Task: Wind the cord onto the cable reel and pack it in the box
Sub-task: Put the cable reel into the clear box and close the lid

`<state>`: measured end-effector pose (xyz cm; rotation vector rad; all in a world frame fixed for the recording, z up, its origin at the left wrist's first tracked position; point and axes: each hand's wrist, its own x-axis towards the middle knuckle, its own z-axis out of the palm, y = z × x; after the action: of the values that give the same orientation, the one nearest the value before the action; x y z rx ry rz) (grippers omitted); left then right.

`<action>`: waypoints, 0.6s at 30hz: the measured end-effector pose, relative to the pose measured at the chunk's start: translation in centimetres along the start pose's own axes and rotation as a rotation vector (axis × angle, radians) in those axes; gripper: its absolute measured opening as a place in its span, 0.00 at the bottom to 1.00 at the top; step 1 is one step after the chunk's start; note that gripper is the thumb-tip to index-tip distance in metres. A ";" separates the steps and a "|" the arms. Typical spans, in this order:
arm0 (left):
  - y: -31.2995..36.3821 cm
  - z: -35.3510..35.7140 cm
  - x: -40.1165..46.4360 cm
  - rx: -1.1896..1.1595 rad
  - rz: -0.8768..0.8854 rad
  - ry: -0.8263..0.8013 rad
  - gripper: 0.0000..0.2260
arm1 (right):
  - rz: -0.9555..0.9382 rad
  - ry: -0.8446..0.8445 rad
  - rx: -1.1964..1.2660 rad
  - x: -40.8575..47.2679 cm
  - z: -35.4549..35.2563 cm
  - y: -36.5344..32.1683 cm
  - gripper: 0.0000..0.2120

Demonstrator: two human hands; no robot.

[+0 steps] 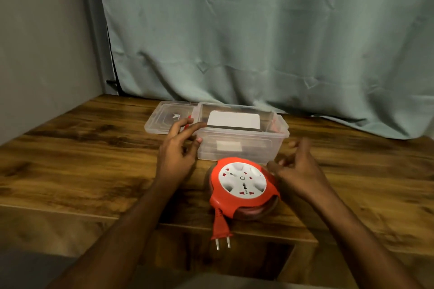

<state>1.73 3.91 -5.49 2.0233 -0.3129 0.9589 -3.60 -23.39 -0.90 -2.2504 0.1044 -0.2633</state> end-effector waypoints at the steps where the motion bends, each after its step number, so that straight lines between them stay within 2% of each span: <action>1: 0.0 0.0 0.0 0.001 -0.003 -0.001 0.16 | 0.047 -0.135 -0.057 -0.4 0.0 -0.1 0.25; 3: -0.1 0.1 0.0 -0.011 -0.003 -0.004 0.15 | 0.095 -0.321 -0.121 -0.6 0.0 -0.2 0.21; 6: -0.2 0.2 0.0 -0.060 -0.020 -0.009 0.16 | 0.093 -0.322 -0.166 -0.4 0.1 -0.8 0.18; 10: 0.0 -0.1 -0.1 -0.082 -0.016 -0.032 0.17 | 0.075 -0.309 -0.092 0.2 -0.8 -1.5 0.15; 12: 0.0 -0.2 -0.1 -0.080 -0.023 -0.045 0.16 | -0.023 -0.280 -0.100 0.4 -2.1 -2.6 0.19; 15: -0.1 -0.1 -0.1 -0.074 -0.039 -0.046 0.15 | -0.227 -0.252 -0.240 0.5 -5.2 -6.1 0.26; 18: 0.3 0.0 -0.1 -0.067 -0.072 -0.038 0.16 | -0.393 -0.234 -0.329 1.2 -8.4 -10.2 0.27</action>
<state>1.52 3.76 -5.37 1.9800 -0.2866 0.8552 -4.45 -23.40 12.30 -2.6003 -0.4537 -0.1979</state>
